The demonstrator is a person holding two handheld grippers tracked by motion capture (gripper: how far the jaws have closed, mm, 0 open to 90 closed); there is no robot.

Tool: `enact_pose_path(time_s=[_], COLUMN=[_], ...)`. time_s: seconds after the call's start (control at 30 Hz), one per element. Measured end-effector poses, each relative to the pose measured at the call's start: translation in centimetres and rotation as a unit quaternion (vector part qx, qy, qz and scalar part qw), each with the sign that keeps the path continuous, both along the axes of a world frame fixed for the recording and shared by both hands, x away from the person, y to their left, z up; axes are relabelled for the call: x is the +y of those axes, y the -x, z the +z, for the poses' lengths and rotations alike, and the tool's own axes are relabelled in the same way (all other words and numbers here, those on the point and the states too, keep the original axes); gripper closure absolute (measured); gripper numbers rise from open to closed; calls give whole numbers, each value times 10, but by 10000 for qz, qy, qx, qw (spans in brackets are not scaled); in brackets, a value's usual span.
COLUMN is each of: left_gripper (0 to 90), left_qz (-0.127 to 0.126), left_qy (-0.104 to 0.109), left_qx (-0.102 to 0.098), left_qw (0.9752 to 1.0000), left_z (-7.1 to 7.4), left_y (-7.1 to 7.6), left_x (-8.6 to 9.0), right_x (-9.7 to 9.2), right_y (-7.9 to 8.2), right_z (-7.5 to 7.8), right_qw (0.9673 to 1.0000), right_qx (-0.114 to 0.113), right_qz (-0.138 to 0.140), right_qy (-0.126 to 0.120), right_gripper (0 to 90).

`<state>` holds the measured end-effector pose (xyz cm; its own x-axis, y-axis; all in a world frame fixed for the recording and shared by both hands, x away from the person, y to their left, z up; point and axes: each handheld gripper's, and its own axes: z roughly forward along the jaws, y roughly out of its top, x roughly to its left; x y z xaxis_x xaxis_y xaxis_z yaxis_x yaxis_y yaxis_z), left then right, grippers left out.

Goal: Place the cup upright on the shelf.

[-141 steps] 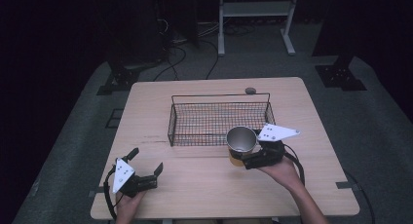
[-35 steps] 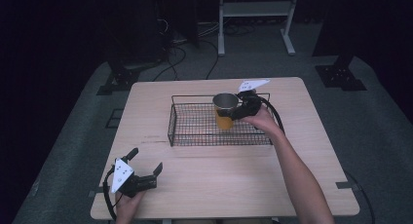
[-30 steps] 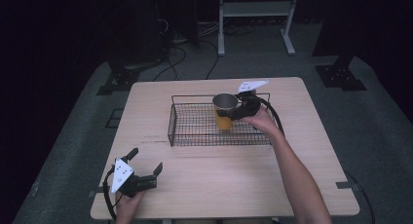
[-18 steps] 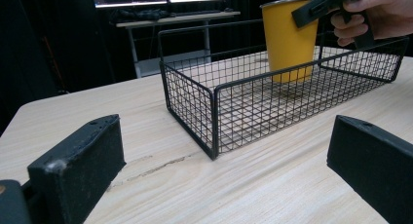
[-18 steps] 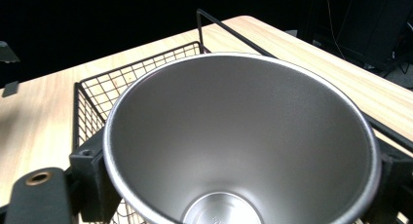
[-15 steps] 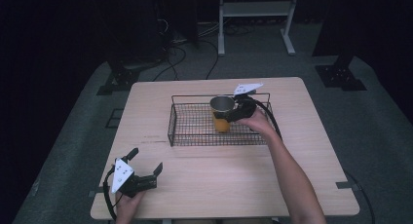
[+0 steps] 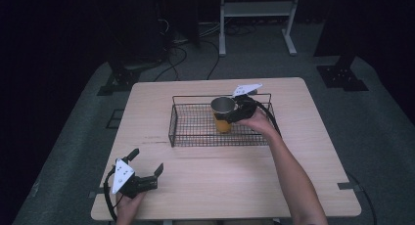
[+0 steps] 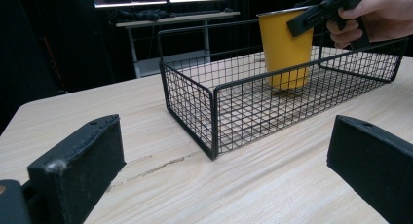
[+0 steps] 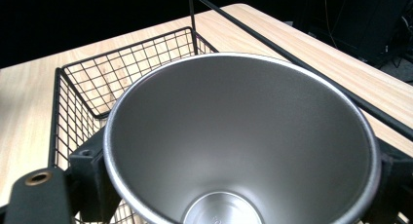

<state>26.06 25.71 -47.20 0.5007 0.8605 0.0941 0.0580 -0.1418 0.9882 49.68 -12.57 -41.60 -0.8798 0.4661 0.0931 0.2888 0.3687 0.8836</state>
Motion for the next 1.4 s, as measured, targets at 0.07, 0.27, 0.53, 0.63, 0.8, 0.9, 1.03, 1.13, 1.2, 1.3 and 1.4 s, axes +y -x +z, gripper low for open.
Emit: enact_pose_path(time_s=[0.07,0.27,0.53,0.63,0.8,0.9,1.03,1.13,1.2,1.3,1.4], left_gripper=[0,0,0,0,0,0,0,0,0,0,0], left_qz=[1,0,-1,-1,0,2,2,2,3,3,4], left_qy=[-4,-8,-8,-8,-15,-15,-14,-15,-18,-26,-27], left_qx=[1,1,0,2,2,3,3,2,2,2,3], left_qw=[10000,10000,10000,10000,10000,10000,10000,10000,10000,10000,10000], left_z=[0,0,0,0,0,0,0,0,0,0,0], left_y=[0,0,0,0,0,0,0,0,0,0,0], left_x=[0,0,0,0,0,0,0,0,0,0,-1], right_x=[0,-1,1,1,0,0,1,2,1,0,0], right_y=[-1,-2,-2,-2,-2,-2,-1,0,0,0,1], right_z=[-1,-4,-6,-6,-7,-7,-6,-5,-4,-3,-1], right_qw=[10000,9999,9995,9993,9992,9991,9991,9992,9992,9992,9993], right_qx=[3,40,-54,-91,-55,-50,-71,-121,-119,-121,-134], right_qz=[-13,-33,-42,-18,-23,-29,-14,-47,-50,-62,-74], right_qy=[17,148,316,370,386,421,408,386,386,382,336], right_gripper=[115,114,105,102,92,86,54,34,31,17,14])
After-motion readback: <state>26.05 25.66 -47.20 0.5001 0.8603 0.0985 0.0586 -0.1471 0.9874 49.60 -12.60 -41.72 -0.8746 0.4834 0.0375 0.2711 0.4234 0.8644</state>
